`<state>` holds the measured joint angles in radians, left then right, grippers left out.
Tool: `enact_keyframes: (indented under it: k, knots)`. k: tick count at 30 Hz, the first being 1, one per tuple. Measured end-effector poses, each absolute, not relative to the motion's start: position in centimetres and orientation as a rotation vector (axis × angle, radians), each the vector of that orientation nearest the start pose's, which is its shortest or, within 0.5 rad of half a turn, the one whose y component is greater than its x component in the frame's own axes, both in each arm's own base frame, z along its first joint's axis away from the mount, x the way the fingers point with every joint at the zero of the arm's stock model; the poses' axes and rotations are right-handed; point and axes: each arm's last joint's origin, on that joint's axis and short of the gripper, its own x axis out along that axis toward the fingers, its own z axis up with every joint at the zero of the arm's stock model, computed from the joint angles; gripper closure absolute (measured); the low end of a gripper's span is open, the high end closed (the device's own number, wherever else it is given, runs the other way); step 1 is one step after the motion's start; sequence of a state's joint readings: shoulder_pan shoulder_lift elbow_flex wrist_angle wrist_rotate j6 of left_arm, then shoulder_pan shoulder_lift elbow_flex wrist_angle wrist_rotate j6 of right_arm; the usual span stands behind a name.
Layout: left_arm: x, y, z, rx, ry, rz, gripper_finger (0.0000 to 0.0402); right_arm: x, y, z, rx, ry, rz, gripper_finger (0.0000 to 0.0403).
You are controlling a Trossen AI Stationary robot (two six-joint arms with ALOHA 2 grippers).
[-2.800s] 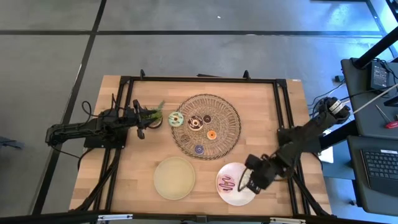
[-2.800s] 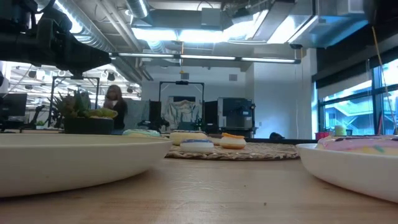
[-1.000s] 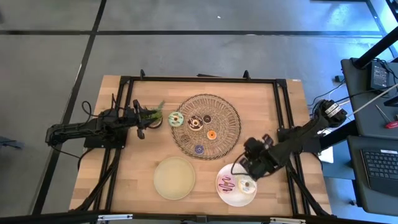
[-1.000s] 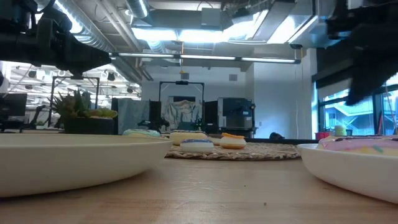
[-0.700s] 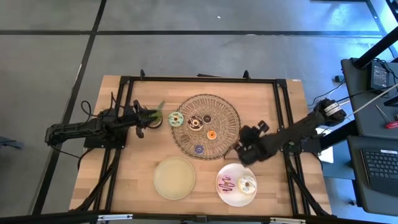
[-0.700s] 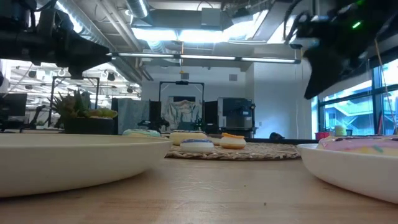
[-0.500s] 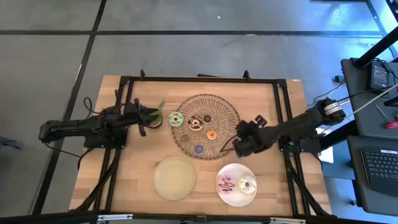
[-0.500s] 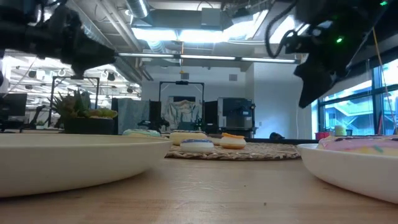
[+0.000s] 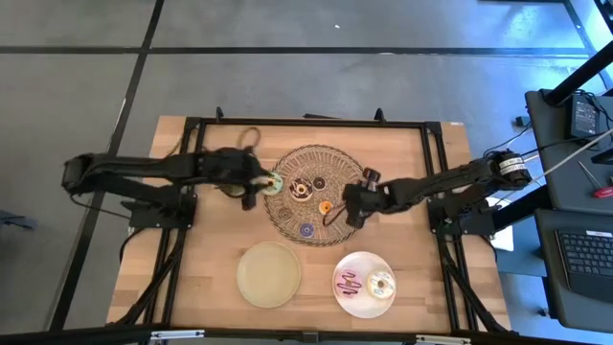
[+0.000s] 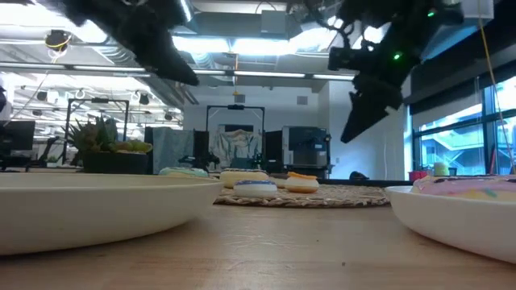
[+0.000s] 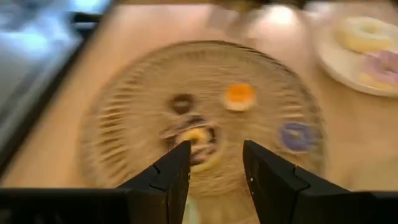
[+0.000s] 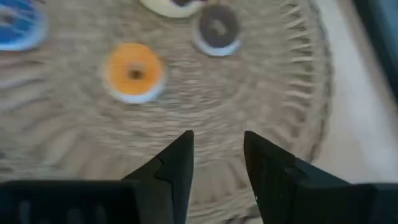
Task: Pick & Place donuts
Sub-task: Put the bottom small black donut on the light gray plate
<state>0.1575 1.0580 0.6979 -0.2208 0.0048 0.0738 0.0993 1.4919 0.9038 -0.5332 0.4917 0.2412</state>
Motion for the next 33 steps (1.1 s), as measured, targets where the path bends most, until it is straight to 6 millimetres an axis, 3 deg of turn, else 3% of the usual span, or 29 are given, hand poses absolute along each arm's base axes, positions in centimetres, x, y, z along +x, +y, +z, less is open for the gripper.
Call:
enact_keyframes:
  k: [4,8,12,17,22,30,33]
  knots:
    - [24.3,3.6,24.6,-0.025,0.643,0.058,0.0258,27.1,-2.3,20.5,-0.094,0.970,-0.411,0.0260]
    - [25.9,3.8,23.2,-0.027,0.724,0.049,0.0258,26.3,-6.1,21.3,-0.016,0.766,-0.290,0.0260]
    - [27.3,3.8,22.4,-0.032,0.764,0.037,0.0258,25.5,-8.1,22.0,0.011,0.665,-0.315,0.0260]
    - [28.2,3.1,21.6,-0.139,0.795,-0.007,0.0258,25.5,-8.4,22.8,0.133,0.573,-0.367,0.0260]
    - [28.3,1.4,21.4,-0.116,0.817,-0.072,0.0258,25.4,-8.3,23.2,0.172,0.549,-0.379,0.0260]
    - [27.4,-0.6,20.0,0.159,0.990,0.131,0.0258,25.7,-7.7,23.2,0.043,0.559,-0.321,0.0260]
    - [27.4,-0.9,19.3,0.134,1.014,0.258,0.0258,26.1,-6.9,23.4,0.050,0.530,-0.292,0.0260]
